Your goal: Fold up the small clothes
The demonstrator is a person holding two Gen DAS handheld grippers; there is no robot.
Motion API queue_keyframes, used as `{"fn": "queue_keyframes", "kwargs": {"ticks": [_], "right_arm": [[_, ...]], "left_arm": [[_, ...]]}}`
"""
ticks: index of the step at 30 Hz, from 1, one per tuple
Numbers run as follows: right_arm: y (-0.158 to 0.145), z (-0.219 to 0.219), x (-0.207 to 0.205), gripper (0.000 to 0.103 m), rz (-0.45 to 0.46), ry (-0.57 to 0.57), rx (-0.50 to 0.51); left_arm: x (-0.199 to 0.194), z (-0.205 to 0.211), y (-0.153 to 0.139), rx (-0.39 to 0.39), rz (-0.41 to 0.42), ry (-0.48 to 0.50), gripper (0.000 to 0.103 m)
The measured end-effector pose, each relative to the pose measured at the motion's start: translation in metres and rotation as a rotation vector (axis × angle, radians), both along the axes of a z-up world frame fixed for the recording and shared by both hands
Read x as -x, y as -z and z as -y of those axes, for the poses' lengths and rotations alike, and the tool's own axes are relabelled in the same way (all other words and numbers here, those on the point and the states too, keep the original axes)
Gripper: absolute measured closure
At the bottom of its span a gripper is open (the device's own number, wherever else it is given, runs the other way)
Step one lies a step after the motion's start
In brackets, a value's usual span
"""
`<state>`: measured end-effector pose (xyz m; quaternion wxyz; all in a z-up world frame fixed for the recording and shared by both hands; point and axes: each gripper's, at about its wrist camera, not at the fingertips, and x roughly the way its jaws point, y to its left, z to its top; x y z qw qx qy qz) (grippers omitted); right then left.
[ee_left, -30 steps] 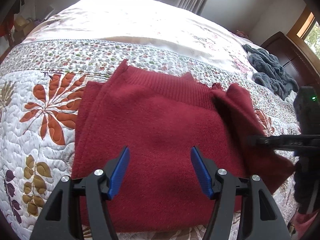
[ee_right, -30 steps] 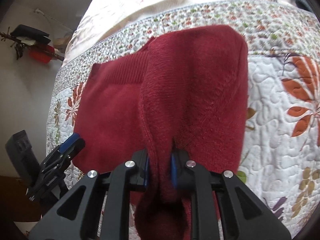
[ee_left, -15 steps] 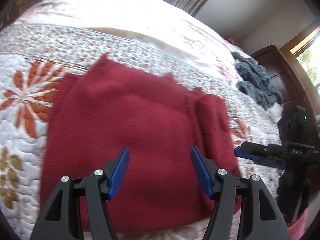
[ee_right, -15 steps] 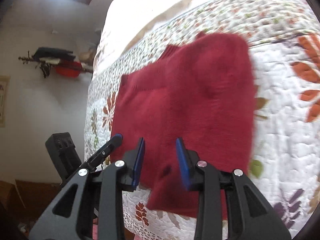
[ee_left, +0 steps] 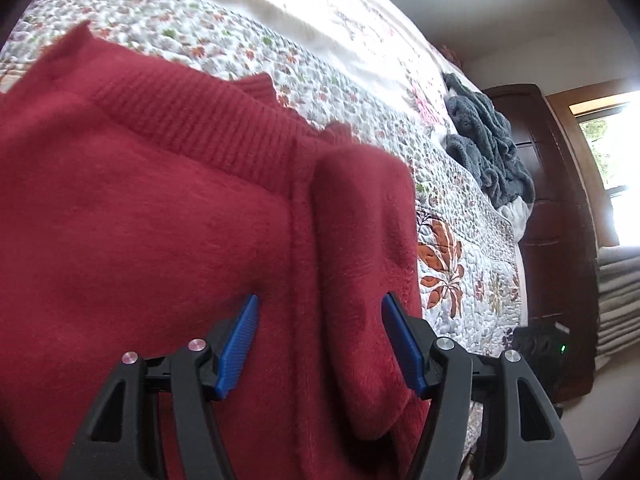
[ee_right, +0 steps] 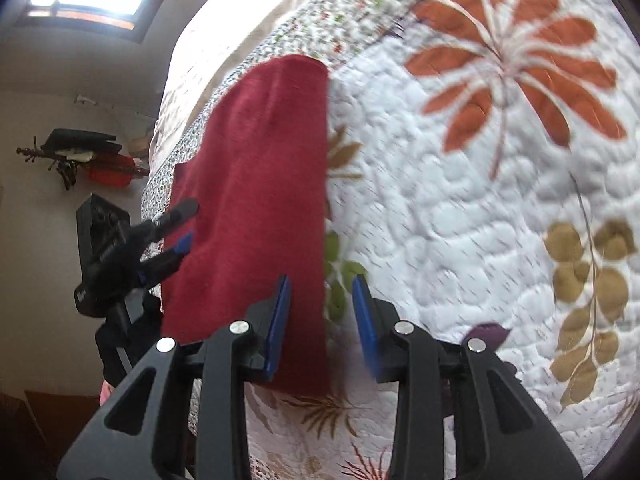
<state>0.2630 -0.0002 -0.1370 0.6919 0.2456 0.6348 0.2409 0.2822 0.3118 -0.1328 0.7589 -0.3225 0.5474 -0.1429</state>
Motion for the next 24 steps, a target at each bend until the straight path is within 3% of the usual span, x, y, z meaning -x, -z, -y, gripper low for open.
{"fn": "queue_keyframes", "kwargs": {"ticks": [9, 14, 15, 16, 18, 19, 24], "right_arm": [[0.011, 0.011, 0.009, 0.070, 0.003, -0.003, 0.015], [0.012, 0.004, 0.008, 0.069, 0.011, -0.018, 0.016], [0.011, 0.003, 0.007, 0.068, 0.013, -0.019, 0.021], [0.011, 0.003, 0.007, 0.067, 0.015, -0.019, 0.025], [0.010, 0.002, 0.006, 0.067, 0.021, -0.019, 0.032], [0.011, 0.003, 0.006, 0.067, 0.021, -0.017, 0.034], [0.015, 0.003, 0.005, 0.066, 0.013, -0.015, 0.036]], "left_arm": [[-0.005, 0.016, -0.001, 0.056, -0.011, 0.046, 0.039], [-0.006, 0.023, 0.005, 0.032, -0.031, 0.057, 0.040], [-0.006, 0.024, 0.005, 0.041, -0.033, 0.054, 0.045], [-0.006, 0.025, 0.004, 0.046, -0.032, 0.055, 0.059], [-0.004, 0.030, 0.000, 0.051, -0.026, 0.070, 0.077], [-0.003, 0.031, -0.001, 0.053, -0.021, 0.073, 0.080], [-0.009, 0.038, 0.003, 0.040, -0.039, 0.069, 0.078]]}}
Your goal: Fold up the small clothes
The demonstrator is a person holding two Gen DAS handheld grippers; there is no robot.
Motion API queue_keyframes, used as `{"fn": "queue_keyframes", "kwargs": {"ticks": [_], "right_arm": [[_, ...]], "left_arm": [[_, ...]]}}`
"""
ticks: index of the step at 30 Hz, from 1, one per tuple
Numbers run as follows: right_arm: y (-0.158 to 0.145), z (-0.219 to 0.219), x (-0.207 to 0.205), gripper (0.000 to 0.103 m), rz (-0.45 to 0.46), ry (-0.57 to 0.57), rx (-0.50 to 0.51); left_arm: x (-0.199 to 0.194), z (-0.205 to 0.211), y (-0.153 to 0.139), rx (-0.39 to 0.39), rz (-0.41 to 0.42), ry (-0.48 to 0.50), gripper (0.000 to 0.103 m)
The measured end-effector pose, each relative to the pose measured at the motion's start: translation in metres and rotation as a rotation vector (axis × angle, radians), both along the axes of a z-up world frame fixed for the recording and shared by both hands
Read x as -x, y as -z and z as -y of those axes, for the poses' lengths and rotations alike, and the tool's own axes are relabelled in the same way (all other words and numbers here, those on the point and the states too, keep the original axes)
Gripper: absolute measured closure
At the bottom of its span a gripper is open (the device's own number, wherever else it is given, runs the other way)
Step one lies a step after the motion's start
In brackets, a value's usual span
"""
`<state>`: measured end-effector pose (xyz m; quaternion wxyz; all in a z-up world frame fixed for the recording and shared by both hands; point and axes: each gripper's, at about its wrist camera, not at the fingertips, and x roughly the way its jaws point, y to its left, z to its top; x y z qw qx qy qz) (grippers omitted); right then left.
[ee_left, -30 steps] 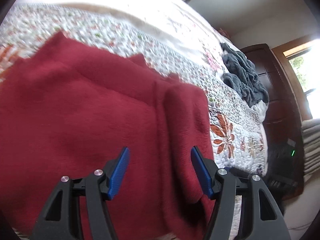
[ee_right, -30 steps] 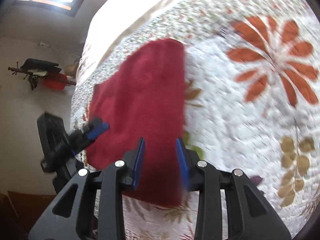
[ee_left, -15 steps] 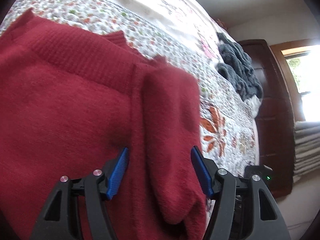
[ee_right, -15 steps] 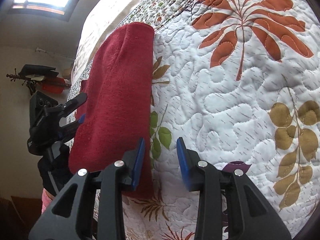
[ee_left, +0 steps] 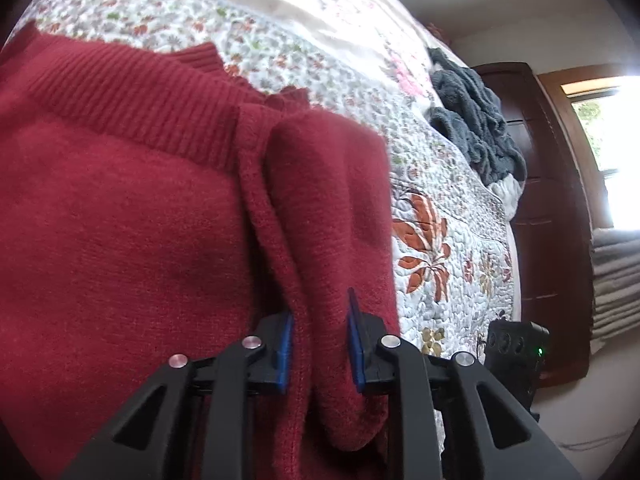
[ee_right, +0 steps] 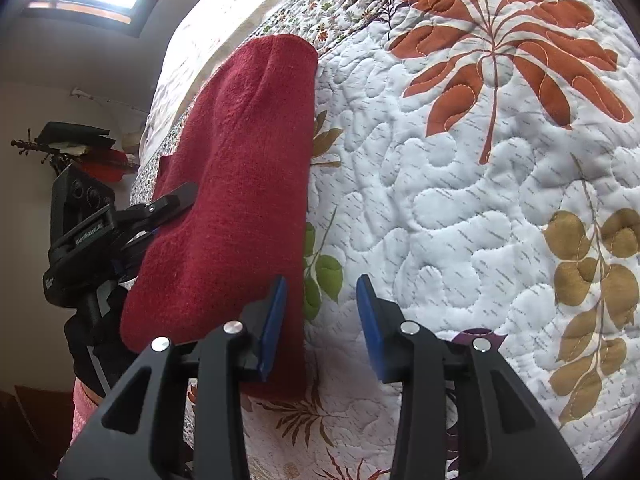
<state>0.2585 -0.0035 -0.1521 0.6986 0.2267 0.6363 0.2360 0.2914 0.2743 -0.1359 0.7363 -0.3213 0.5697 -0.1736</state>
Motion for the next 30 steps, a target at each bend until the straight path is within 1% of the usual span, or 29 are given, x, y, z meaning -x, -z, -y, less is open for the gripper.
{"fn": "queue_keyframes", "kwargs": {"ticks": [1, 2, 4, 5, 6, 7, 10, 15, 19, 22, 27, 30], "right_arm": [[0.001, 0.000, 0.000, 0.066, -0.002, -0.001, 0.001], [0.001, 0.001, 0.001, 0.066, -0.003, -0.001, 0.002], [0.002, 0.001, 0.002, 0.066, -0.003, -0.002, 0.008], [0.002, 0.002, 0.003, 0.066, -0.002, -0.004, 0.012], [0.002, 0.003, 0.004, 0.066, -0.001, -0.004, 0.015], [0.001, 0.003, 0.005, 0.066, 0.000, -0.001, 0.018], [-0.002, 0.006, 0.008, 0.066, 0.006, 0.003, 0.020], [-0.019, 0.001, 0.011, 0.066, 0.049, -0.013, 0.034], [-0.034, -0.008, 0.013, 0.066, 0.081, -0.032, 0.034], [-0.040, -0.015, 0.014, 0.066, 0.094, -0.047, 0.024], [-0.044, -0.029, 0.017, 0.066, 0.112, -0.086, 0.026], [-0.045, -0.038, 0.018, 0.066, 0.122, -0.108, 0.035]], "left_arm": [[-0.002, 0.000, 0.004, 0.005, -0.017, -0.007, 0.072], [-0.004, 0.001, 0.008, 0.007, -0.029, -0.013, 0.070], [-0.004, 0.001, 0.011, 0.013, -0.039, -0.023, 0.070], [-0.003, 0.001, 0.011, 0.019, -0.036, -0.028, 0.072], [-0.002, 0.001, 0.010, 0.019, -0.030, -0.029, 0.080], [0.000, 0.002, 0.008, 0.017, -0.012, -0.025, 0.085], [0.005, 0.005, -0.005, -0.002, 0.038, -0.027, 0.088], [0.013, -0.007, -0.031, 0.049, 0.118, -0.071, 0.089], [0.021, -0.022, -0.057, 0.050, 0.178, -0.074, 0.089], [0.024, -0.034, -0.070, 0.028, 0.203, -0.073, 0.089], [0.031, -0.073, -0.089, 0.014, 0.237, -0.116, 0.089], [0.035, -0.100, -0.102, -0.016, 0.257, -0.148, 0.089]]}}
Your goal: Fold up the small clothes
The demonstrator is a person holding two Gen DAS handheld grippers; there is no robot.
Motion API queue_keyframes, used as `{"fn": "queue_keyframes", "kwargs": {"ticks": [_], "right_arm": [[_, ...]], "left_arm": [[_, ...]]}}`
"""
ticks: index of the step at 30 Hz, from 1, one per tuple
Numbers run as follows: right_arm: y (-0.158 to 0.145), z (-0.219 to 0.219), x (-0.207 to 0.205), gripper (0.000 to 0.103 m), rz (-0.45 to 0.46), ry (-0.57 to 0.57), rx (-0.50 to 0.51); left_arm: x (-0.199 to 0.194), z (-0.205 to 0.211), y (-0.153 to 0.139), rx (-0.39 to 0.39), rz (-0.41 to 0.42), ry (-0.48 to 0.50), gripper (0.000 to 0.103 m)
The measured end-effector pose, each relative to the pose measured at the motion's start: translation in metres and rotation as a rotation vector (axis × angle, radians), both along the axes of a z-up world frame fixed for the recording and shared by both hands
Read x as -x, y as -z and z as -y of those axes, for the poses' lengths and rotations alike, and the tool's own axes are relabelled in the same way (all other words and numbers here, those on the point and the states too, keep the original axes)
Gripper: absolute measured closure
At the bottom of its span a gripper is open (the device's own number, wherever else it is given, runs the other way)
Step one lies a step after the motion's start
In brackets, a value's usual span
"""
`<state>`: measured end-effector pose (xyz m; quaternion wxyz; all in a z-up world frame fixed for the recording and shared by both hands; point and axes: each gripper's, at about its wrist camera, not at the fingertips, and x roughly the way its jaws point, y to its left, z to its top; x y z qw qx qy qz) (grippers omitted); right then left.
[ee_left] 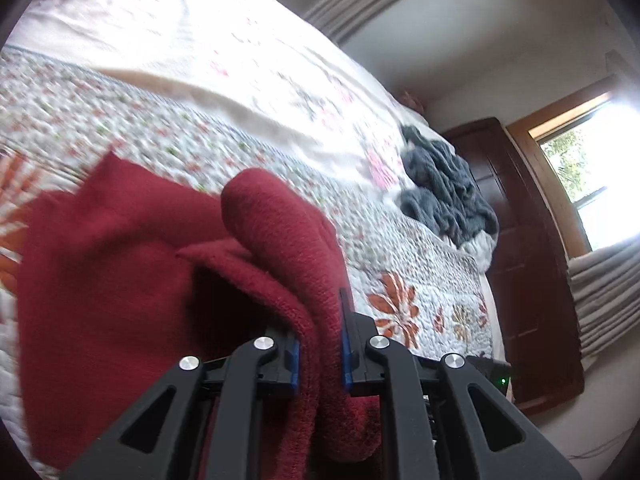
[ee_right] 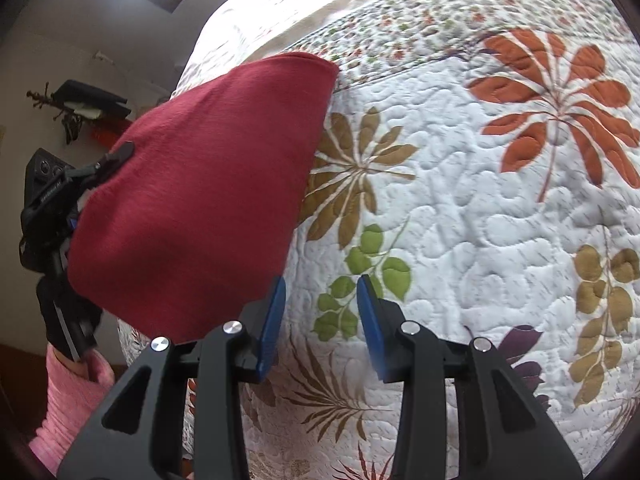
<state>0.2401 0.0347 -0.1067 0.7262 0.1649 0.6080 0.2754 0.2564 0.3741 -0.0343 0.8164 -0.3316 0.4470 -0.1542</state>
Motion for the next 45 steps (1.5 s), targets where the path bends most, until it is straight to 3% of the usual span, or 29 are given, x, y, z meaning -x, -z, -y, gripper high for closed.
{"fn": "queue_keyframes", "kwargs": {"ticks": [5, 12, 18, 25, 29, 35, 37, 41, 44, 45], "right_arm": [[0.000, -0.017, 0.004, 0.066, 0.002, -0.028, -0.003], [0.004, -0.042, 0.007, 0.066, -0.001, -0.082, -0.002], [0.004, -0.057, 0.016, 0.066, 0.004, -0.133, 0.019], [0.005, -0.073, 0.019, 0.065, -0.013, -0.151, 0.011], [0.004, -0.081, 0.022, 0.056, -0.027, -0.160, -0.021], [0.013, -0.097, 0.023, 0.046, -0.100, -0.158, -0.144], [0.017, -0.104, 0.023, 0.043, -0.119, -0.158, -0.156], [0.030, -0.118, 0.025, 0.039, -0.186, -0.159, -0.200], [0.040, -0.125, 0.026, 0.039, -0.221, -0.154, -0.177], [0.042, -0.127, 0.027, 0.046, -0.231, -0.156, -0.171]], "left_arm": [[0.008, -0.050, -0.007, -0.076, -0.010, -0.051, 0.089], [0.026, -0.099, 0.014, -0.103, -0.041, -0.125, 0.089], [0.037, -0.132, 0.052, -0.123, -0.097, -0.188, 0.089], [0.043, -0.136, 0.093, -0.155, -0.168, -0.189, 0.087], [0.052, -0.142, 0.081, -0.128, -0.179, -0.198, 0.080], [0.106, -0.138, 0.037, -0.098, -0.094, -0.177, 0.064], [0.117, -0.129, 0.031, -0.098, -0.082, -0.153, 0.053], [0.125, -0.106, 0.037, -0.129, -0.105, -0.088, 0.049], [0.125, -0.100, 0.055, -0.168, -0.147, -0.088, 0.060], [0.124, -0.100, 0.061, -0.158, -0.164, -0.086, 0.084]]}}
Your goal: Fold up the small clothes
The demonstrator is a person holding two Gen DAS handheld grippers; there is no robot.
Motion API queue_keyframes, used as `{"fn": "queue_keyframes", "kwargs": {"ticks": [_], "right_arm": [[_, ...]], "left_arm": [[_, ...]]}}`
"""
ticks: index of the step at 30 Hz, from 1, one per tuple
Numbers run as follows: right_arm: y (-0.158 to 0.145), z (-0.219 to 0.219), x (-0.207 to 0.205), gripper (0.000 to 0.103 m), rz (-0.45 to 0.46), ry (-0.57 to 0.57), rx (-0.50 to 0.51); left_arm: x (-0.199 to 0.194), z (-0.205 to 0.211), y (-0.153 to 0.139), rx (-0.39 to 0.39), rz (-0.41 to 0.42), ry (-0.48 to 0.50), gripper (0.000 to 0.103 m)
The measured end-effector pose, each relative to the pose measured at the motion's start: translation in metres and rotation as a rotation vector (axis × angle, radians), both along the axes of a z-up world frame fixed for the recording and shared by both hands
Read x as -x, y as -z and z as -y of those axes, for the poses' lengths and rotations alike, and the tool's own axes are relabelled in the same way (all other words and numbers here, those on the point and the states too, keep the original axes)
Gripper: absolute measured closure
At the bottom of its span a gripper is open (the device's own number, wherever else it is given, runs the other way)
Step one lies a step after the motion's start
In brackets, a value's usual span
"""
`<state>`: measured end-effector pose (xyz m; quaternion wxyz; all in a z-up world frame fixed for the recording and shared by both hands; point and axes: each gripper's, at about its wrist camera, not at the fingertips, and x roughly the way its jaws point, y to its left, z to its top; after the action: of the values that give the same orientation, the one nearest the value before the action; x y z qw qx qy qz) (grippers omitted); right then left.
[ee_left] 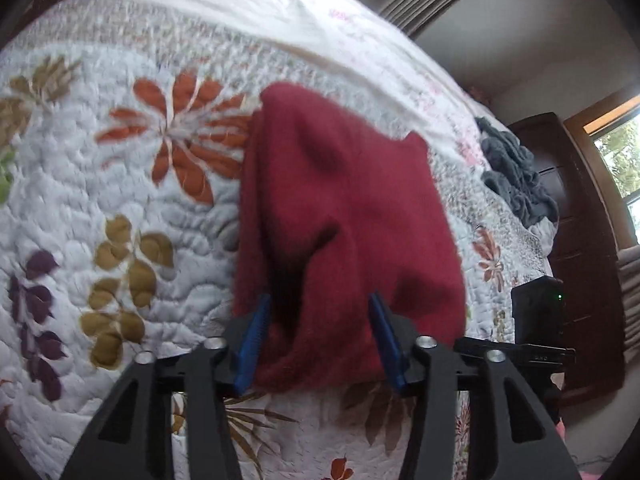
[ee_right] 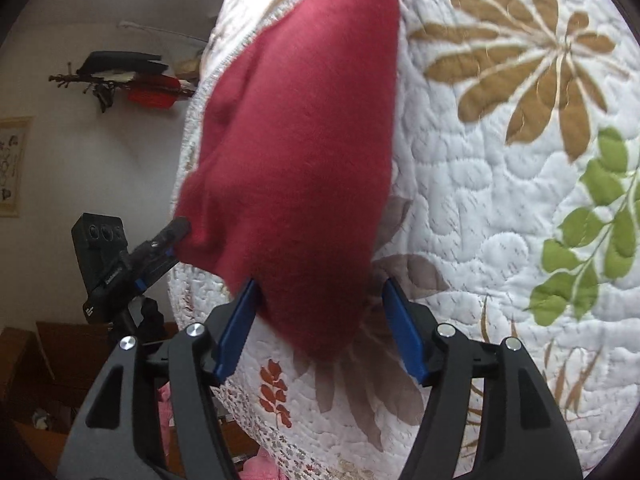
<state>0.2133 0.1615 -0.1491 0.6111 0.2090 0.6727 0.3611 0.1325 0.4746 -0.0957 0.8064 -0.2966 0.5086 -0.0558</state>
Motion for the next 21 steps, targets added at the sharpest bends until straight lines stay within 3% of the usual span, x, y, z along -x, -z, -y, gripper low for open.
{"fn": "queue_keyframes", "kwargs": {"ticks": [1, 2, 3, 5, 9, 12, 16, 21], "right_arm": [[0.002, -0.002, 0.000, 0.054, -0.009, -0.005, -0.005], [0.002, -0.003, 0.000, 0.071, -0.025, -0.008, -0.023], [0.001, -0.003, 0.000, 0.080, -0.026, -0.006, -0.024], [-0.011, -0.002, 0.000, 0.084, -0.006, -0.018, -0.029], [-0.039, 0.003, 0.002, 0.086, 0.070, -0.048, -0.031], [-0.032, -0.002, 0.005, 0.086, 0.079, -0.084, 0.042], [-0.010, -0.006, 0.009, 0.085, 0.058, -0.093, 0.102], [-0.008, -0.007, 0.006, 0.082, 0.048, -0.098, 0.104]], "left_arm": [[-0.001, -0.001, 0.007, 0.015, -0.023, -0.001, 0.091], [-0.001, -0.002, 0.011, 0.032, -0.029, -0.005, 0.093], [0.000, -0.004, 0.012, 0.039, -0.028, -0.012, 0.094], [0.004, -0.012, 0.005, 0.084, 0.003, -0.040, 0.095], [0.012, -0.025, -0.012, 0.129, 0.062, -0.040, 0.096], [0.008, -0.023, 0.011, 0.087, -0.014, -0.014, 0.096], [0.007, -0.020, 0.045, 0.096, -0.063, -0.016, 0.095], [0.007, -0.020, 0.041, 0.113, -0.064, -0.005, 0.090]]}}
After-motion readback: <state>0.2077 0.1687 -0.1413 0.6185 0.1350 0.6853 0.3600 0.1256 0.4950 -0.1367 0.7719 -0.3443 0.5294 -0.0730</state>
